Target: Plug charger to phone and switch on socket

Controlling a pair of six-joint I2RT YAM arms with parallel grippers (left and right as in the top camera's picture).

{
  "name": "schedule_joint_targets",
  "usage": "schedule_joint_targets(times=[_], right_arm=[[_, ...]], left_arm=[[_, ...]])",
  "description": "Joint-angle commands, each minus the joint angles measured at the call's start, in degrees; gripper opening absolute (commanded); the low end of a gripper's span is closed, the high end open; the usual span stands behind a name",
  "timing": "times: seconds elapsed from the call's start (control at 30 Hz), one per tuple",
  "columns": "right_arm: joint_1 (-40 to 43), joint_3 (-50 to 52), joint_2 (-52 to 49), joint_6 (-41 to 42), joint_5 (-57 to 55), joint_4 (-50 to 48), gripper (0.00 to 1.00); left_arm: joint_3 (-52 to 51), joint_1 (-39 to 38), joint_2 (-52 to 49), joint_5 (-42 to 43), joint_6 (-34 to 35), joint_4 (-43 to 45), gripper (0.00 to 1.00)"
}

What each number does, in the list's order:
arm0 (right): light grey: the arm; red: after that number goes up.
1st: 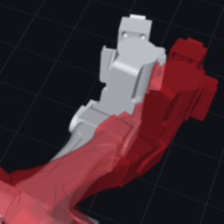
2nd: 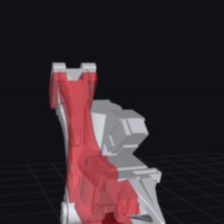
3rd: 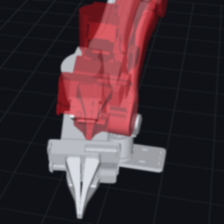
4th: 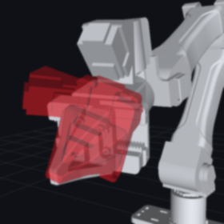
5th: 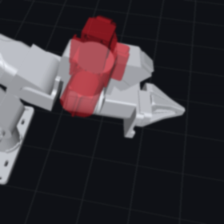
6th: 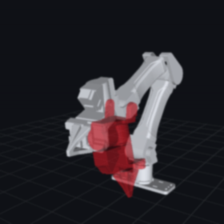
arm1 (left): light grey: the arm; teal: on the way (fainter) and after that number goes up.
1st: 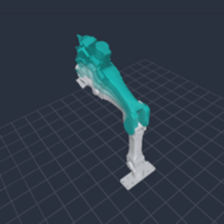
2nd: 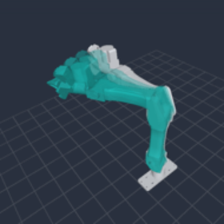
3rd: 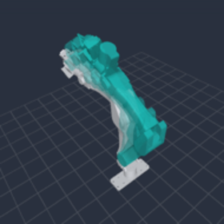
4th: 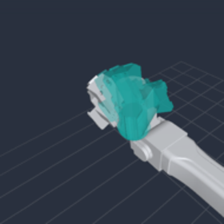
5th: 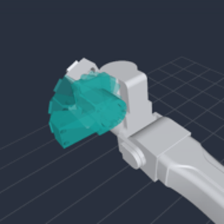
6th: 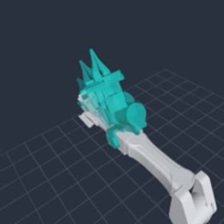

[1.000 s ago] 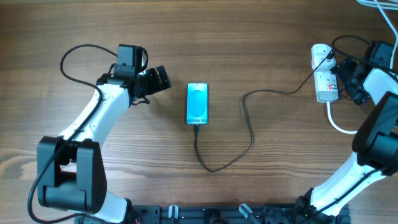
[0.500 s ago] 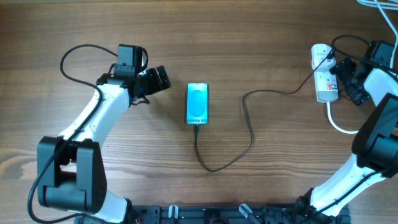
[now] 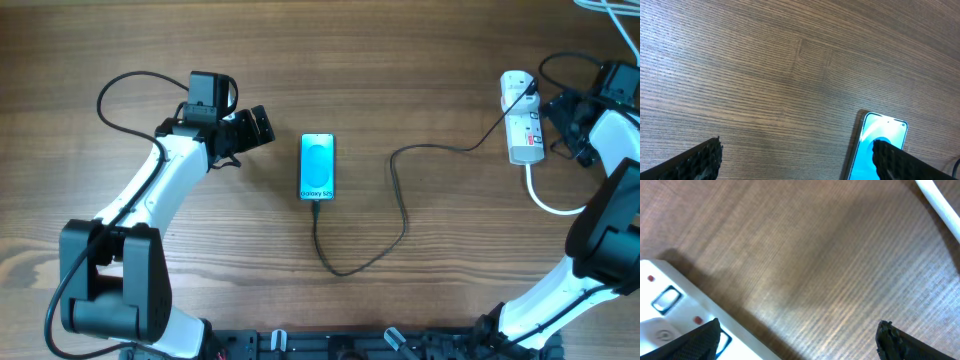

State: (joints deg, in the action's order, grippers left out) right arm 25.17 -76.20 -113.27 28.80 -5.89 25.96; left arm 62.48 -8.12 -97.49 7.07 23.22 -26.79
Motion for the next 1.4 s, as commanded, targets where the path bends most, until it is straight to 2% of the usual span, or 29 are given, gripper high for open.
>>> schedule_joint_targets(times=[0.0,1.2,1.37], right_arm=[[-0.57,0.48,1.18,-0.37,3.41,-0.39,1.0],[-0.59,0.81,-5.77,-0.09,3.58,-1.53,1.0],[-0.63,0.81,-5.77,-0.17,9.03,-1.46,1.0]], left_arm=[[0.15,0.09,0.42,-0.76,-0.26,0.04,1.0],[0.15,0.09,0.42,-0.76,-0.26,0.04,1.0],[0.15,0.09,0.42,-0.76,-0.26,0.04,1.0]])
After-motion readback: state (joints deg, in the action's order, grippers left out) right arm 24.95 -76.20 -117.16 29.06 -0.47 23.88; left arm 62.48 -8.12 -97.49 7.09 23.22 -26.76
